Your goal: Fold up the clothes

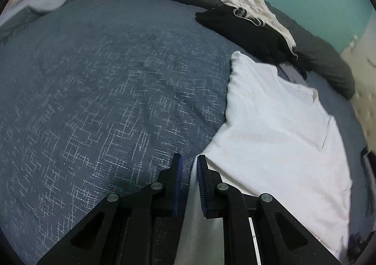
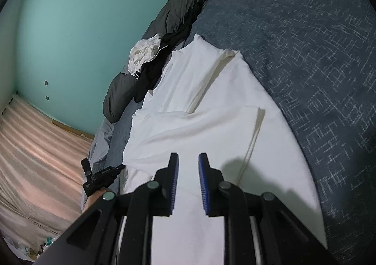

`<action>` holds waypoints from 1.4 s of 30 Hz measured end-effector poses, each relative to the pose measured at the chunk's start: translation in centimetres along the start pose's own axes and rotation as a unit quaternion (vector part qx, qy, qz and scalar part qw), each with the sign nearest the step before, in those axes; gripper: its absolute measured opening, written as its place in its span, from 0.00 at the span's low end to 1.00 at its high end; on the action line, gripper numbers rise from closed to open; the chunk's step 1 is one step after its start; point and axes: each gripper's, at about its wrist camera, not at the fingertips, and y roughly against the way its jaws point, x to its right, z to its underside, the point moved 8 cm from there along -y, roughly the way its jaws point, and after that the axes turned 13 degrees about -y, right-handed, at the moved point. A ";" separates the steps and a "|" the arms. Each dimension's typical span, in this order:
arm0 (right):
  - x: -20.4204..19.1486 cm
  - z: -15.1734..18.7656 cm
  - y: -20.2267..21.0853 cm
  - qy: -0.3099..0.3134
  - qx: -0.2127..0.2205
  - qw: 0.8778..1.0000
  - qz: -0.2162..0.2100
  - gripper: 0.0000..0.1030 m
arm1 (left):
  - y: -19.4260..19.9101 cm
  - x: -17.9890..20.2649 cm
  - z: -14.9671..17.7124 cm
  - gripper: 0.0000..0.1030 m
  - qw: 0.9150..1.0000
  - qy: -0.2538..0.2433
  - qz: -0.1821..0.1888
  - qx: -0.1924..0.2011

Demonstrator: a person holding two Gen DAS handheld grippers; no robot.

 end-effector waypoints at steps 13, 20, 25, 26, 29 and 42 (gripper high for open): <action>0.3 -0.1 0.0 -0.013 0.003 1.000 0.005 0.24 | 2.2 0.1 -1.3 0.14 1.000 0.007 0.014 0.026; 1.9 -0.9 0.5 -0.037 0.024 0.998 0.036 0.25 | 0.6 1.2 0.1 0.14 0.999 -0.036 0.004 -0.010; 2.8 -0.9 0.4 -0.055 0.013 0.997 0.051 0.25 | 1.9 1.3 0.2 0.14 0.999 -0.047 -0.001 -0.002; 2.8 -0.7 0.2 -0.054 0.007 0.997 0.054 0.25 | 2.2 1.5 0.5 0.14 0.999 -0.051 0.001 -0.004; 3.1 0.2 -0.5 -0.051 -0.011 0.996 0.074 0.25 | 2.9 2.2 1.5 0.14 0.998 -0.062 0.007 -0.009; 3.1 2.0 -1.2 -0.019 -0.041 0.993 0.107 0.03 | 9.1 3.5 6.5 0.14 0.997 -0.073 0.022 -0.002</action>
